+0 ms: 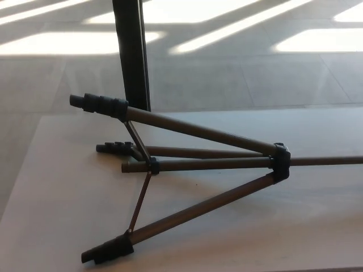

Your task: Use both hands of the robot to pick up the tripod lying in the middle of the desk and make it stand upright on the desk

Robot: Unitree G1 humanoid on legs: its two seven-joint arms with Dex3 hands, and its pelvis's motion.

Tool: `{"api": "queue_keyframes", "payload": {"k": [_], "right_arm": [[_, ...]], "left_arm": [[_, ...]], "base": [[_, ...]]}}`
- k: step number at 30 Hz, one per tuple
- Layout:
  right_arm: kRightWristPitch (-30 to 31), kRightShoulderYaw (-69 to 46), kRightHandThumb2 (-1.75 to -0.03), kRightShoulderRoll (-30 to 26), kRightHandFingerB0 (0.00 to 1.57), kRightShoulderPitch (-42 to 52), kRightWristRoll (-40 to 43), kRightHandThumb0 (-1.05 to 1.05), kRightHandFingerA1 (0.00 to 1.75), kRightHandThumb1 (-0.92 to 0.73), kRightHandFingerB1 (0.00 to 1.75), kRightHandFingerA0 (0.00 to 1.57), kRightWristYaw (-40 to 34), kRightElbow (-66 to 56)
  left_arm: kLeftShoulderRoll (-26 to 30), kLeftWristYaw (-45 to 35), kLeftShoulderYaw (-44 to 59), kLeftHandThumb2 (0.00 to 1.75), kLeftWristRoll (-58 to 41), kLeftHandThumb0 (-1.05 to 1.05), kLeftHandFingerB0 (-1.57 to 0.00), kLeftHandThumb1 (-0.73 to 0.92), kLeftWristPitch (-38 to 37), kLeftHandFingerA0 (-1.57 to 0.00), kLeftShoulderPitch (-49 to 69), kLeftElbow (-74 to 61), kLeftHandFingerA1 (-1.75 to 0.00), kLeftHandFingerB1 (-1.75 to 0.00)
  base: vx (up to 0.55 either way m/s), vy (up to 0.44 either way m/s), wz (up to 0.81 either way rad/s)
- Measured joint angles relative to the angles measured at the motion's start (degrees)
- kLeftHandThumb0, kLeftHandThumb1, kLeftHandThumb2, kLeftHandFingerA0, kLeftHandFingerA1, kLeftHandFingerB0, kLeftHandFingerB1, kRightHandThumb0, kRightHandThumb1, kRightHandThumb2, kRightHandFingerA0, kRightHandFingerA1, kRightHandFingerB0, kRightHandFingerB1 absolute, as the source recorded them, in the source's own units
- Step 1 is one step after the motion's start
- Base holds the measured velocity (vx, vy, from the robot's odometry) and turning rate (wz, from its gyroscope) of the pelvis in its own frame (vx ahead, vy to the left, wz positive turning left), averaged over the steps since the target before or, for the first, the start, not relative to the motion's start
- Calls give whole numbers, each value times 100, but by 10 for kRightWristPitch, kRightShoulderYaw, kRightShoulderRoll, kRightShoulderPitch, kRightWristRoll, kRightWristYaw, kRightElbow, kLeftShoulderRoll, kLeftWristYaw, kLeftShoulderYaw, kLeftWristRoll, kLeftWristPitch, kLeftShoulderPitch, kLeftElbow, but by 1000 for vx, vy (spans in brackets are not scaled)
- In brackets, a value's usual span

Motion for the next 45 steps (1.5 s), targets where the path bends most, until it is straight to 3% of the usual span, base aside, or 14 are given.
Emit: {"api": "queue_keyframes", "payload": {"k": [5, 6, 8, 9, 10, 12, 13, 14, 20, 31, 33, 36, 37, 45], "right_arm": [[7, -45, -92, -10, 34, -4, 29, -35, 49, -46, 57, 3, 25, 3], [16, -62, -57, -10, 44, -4, 40, -48, 50, -60, 42, 34, 29, -6], [29, -87, -58, -8, 43, -5, 54, -46, 48, -63, 44, 28, 27, -26], [38, -104, -60, -7, 50, -6, 63, -45, 52, -70, 54, 39, 24, -43], [44, -114, -86, -6, 35, -7, 69, -52, 58, -57, 52, 43, 22, -56], [54, -140, -61, 0, 39, -8, 84, -53, 51, -68, 34, 52, 15, -103], [58, -149, -61, 3, 40, -9, 90, -53, 52, -68, 35, 49, 13, -123], [61, -156, -61, 5, 38, -10, 96, -54, 50, -69, 37, 43, 11, -143], [78, -175, -61, 25, 62, -15, 129, -66, 46, -50, 41, 72, 4, -265], [100, -151, -91, 74, 39, -27, 172, -63, 63, -56, 51, 54, -14, -483], [102, -141, -62, 81, 39, -28, 175, -58, 60, -73, 39, 56, -14, -515], [105, -119, -91, 88, 41, -30, 180, -66, 68, -53, 54, 62, -14, -573], [106, -115, -59, 88, 51, -30, 181, -66, 61, -64, 40, 71, -14, -582], [123, -27, -59, 98, 58, -35, 196, -66, 60, -62, 39, 72, -14, -733]], "left_arm": [[0, -4, 35, 61, -23, -73, -54, 66, 33, -65, 11, -41, -96, -77], [0, -4, 41, 59, -26, -75, -56, 65, 38, -63, 12, -53, -102, -80], [-1, -2, 48, 59, -28, -75, -58, 63, 38, -66, 7, -63, -108, -83], [-2, 1, 52, 100, -30, -74, -69, 48, 38, -72, 1, -69, -99, -85], [-3, 2, 56, 60, -32, -81, -67, 67, 38, -67, -4, -73, -107, -83], [-3, 7, 66, 61, -36, -81, -61, 67, 37, -72, -23, -88, -101, -82], [-3, 9, 69, 102, -38, -73, -67, 50, 36, -82, -32, -102, -93, -76], [-3, 11, 71, 60, -39, -80, -65, 67, 36, -75, -41, -116, -92, -75], [-1, 18, 75, 61, -43, -81, -54, 73, 37, -57, -103, -199, -74, -59], [20, 19, 58, 61, -46, -57, -41, 74, 37, -50, -225, -319, -69, -52], [22, 19, 49, 62, -46, -59, -35, 73, 37, -46, -247, -334, -65, -50], [27, 17, 27, 61, -45, -61, -40, 71, 37, -49, -296, -358, -67, -52], [28, 17, 22, 59, -45, -55, -42, 65, 37, -49, -304, -362, -59, -47], [57, -9, -92, 58, -33, -60, -51, 61, 38, -57, -479, -394, -56, -46]], "base": [[0, 0, 0], [0, 0, 0], [0, 0, 0], [0, 0, 0], [0, 0, 0], [0, 0, 0], [0, 0, 0], [0, 0, 0], [0, 0, 0], [0, 0, 0], [0, 0, 0], [0, 0, 0], [0, 0, 0], [0, 0, 0]]}}
